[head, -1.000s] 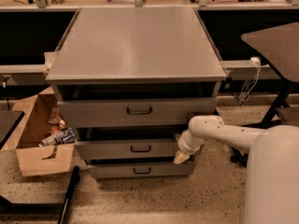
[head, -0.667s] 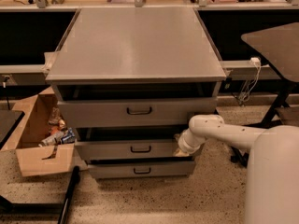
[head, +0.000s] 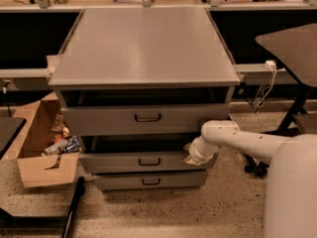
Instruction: Open middle drawer
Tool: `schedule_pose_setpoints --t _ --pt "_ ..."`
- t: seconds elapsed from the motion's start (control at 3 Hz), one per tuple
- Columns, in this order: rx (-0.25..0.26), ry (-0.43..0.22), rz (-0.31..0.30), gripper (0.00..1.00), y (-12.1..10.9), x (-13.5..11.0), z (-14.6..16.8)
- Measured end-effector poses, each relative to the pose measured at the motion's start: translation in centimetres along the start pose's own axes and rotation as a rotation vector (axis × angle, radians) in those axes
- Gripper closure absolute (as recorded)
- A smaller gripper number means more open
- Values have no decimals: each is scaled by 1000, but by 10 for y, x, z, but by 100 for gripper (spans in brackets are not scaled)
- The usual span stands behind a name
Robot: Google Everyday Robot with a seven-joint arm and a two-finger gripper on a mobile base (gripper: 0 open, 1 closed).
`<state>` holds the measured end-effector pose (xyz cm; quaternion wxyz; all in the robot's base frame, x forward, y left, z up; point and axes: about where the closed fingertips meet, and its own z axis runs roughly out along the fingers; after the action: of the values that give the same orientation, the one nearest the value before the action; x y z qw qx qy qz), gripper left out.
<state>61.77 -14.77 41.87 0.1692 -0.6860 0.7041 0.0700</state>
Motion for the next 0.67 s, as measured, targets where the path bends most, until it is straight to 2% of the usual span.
schedule_pose_setpoints --t 0.67 --pt "0 0 0 100 -2 -4 -11"
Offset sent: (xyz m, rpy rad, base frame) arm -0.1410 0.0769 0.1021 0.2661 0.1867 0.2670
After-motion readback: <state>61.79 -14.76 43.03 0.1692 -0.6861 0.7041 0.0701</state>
